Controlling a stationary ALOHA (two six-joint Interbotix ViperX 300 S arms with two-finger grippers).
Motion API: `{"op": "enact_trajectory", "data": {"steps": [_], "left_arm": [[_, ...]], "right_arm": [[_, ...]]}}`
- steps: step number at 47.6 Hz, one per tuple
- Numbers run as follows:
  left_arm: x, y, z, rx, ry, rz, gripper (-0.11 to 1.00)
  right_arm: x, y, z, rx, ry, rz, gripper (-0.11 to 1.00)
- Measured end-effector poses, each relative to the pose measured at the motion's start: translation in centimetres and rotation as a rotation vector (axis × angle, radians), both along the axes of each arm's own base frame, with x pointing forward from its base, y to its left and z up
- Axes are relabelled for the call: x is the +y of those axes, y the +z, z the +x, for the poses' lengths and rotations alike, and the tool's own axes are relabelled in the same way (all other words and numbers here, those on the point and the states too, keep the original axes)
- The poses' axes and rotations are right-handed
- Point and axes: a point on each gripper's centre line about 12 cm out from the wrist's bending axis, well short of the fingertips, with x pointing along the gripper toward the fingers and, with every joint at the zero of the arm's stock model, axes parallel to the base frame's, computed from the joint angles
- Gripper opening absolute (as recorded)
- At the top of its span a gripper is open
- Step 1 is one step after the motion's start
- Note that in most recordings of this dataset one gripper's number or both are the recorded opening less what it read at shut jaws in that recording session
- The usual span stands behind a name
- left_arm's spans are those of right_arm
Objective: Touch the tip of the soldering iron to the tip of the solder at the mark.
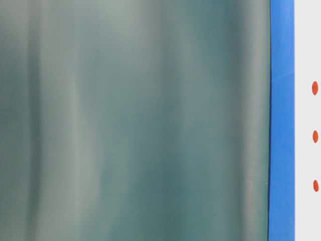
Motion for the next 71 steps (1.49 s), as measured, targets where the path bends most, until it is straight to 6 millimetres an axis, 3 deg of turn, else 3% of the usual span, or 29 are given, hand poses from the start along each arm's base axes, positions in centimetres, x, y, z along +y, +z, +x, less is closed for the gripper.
{"op": "enact_trajectory", "data": {"steps": [9,22,33,43,57,62,71], "left_arm": [[3.5,2.0,-2.2,-0.122,0.08,0.021,0.74],[6.6,4.2,-7.2,-0.311,0.165,0.033,0.74],[7.2,3.4,-10.8,-0.393,0.183,0.02,0.74],[7.4,1.2,-12.7,-0.381,0.182,0.024,0.74],[7.4,-1.2,-13.7,-0.357,0.184,0.019,0.74],[7.4,-1.2,-13.9,-0.367,0.186,0.014,0.74],[7.5,-1.1,-13.9,-0.379,0.187,0.011,0.74]], "right_arm": [[-3.9,2.8,-2.7,-0.085,-0.099,-0.051,0.78],[-6.3,5.4,-7.7,-0.174,-0.172,-0.134,0.78],[-6.8,3.5,-10.6,-0.195,-0.215,-0.126,0.78],[-6.8,0.4,-11.1,-0.213,-0.227,-0.098,0.78],[-6.8,-2.7,-11.1,-0.259,-0.259,-0.035,0.77],[-6.8,-4.1,-11.1,-0.248,-0.269,-0.014,0.77],[-6.2,-4.9,-10.8,-0.24,-0.242,0.004,0.75]]}}
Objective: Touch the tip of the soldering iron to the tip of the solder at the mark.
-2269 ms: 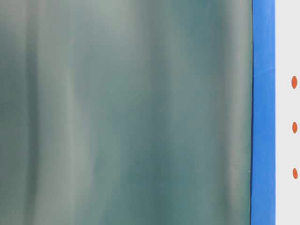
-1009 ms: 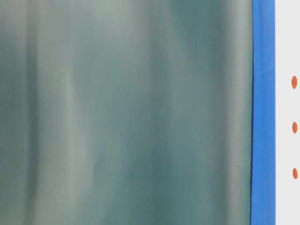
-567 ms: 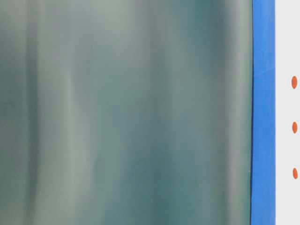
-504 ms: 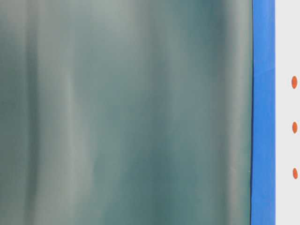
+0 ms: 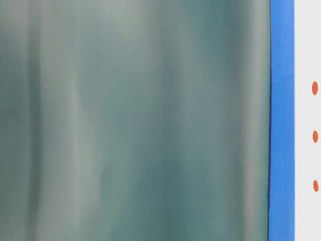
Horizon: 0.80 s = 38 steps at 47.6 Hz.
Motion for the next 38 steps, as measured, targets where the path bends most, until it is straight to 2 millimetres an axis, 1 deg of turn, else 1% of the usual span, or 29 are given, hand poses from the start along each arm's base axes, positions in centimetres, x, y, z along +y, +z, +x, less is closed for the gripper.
{"op": "enact_trajectory", "data": {"steps": [8,38], "left_arm": [[0.0,0.02,0.0,-0.002,0.0,0.0,0.74],[0.0,0.02,0.0,-0.002,0.0,0.0,0.74]], "right_arm": [[0.32,-0.06,0.04,0.003,0.02,0.0,0.74],[0.33,-0.11,0.02,0.008,0.02,0.0,0.74]]}}
